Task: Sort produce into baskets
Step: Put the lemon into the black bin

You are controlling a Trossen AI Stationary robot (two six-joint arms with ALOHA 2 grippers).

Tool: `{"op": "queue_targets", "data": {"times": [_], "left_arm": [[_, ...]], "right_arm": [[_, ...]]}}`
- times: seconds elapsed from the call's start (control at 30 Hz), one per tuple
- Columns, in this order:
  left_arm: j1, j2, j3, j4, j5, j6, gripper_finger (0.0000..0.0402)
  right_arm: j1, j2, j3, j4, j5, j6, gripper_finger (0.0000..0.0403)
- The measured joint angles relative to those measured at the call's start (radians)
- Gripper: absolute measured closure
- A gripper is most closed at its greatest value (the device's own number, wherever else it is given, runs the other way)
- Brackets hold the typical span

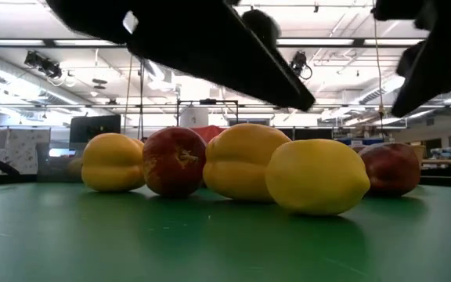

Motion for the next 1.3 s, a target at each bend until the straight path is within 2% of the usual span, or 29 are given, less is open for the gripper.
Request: {"op": "queue_targets", "data": {"times": [0.17,0.4,0.5,0.73,0.93,1.1,1.23,1.3], "left_arm": [[0.003,0.086,0.131,-0.119,0.018,0.057,0.0085],[0.036,0.124,0.159,-0.148,0.005,0.045,0.0091],[0.053,0.124,0.157,-0.176,-0.023,0.024,0.0113],[0.091,0.124,0.158,-0.201,-0.022,-0.03,0.0201],[0.099,0.123,0.193,-0.229,-0.021,-0.102,0.0222],[0.166,0.065,0.272,-0.393,-0.016,-0.109,0.0222],[0.243,-0.043,0.274,-0.482,-0.03,-0.076,0.0219],[0.283,-0.108,0.274,-0.573,-0.069,-0.069,0.0219]], "right_arm": [[0.056,0.012,0.0,0.003,0.012,0.077,0.0154],[0.104,0.036,0.0,0.033,0.066,0.134,0.0154],[0.115,0.037,0.0,0.037,0.083,0.152,0.0154],[0.127,0.038,0.0,0.042,0.099,0.157,0.0154],[0.127,0.038,0.0,0.04,0.105,0.157,0.0154],[0.127,0.038,0.0,0.032,0.085,0.195,0.0154],[0.129,0.038,0.0,0.026,0.075,0.232,0.0154],[0.136,0.038,0.0,0.022,0.097,0.246,0.0154]]}}
